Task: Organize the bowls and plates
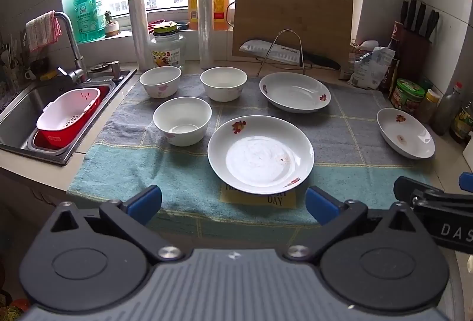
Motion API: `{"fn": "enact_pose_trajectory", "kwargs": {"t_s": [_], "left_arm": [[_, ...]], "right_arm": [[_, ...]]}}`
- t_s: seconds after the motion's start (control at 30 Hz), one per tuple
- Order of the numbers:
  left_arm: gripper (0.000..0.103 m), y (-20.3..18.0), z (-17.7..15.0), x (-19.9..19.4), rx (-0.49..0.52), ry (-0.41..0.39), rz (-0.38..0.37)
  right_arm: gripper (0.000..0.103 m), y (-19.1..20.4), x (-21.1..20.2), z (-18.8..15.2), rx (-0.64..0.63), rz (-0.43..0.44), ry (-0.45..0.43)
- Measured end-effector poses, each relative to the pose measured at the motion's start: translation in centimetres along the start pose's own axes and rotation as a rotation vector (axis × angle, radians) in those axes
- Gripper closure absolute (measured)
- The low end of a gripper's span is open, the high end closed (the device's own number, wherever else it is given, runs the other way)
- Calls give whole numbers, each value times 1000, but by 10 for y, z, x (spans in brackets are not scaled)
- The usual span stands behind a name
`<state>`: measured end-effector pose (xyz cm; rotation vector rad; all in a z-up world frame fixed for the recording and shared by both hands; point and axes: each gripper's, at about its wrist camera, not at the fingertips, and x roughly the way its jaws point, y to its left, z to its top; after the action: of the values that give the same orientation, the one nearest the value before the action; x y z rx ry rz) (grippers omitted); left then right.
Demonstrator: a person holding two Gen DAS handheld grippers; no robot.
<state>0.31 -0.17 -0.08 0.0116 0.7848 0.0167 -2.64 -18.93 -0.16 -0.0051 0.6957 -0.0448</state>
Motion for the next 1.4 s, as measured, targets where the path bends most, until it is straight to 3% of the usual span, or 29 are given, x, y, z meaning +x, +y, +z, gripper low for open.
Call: {"fn": "enact_pose_trajectory", "kwargs": {"t_s": [1.4], "left_arm": [[1, 2, 3, -1, -25, -20, -13]], "right_arm": [[0, 4, 2, 4, -10, -3, -16]]}}
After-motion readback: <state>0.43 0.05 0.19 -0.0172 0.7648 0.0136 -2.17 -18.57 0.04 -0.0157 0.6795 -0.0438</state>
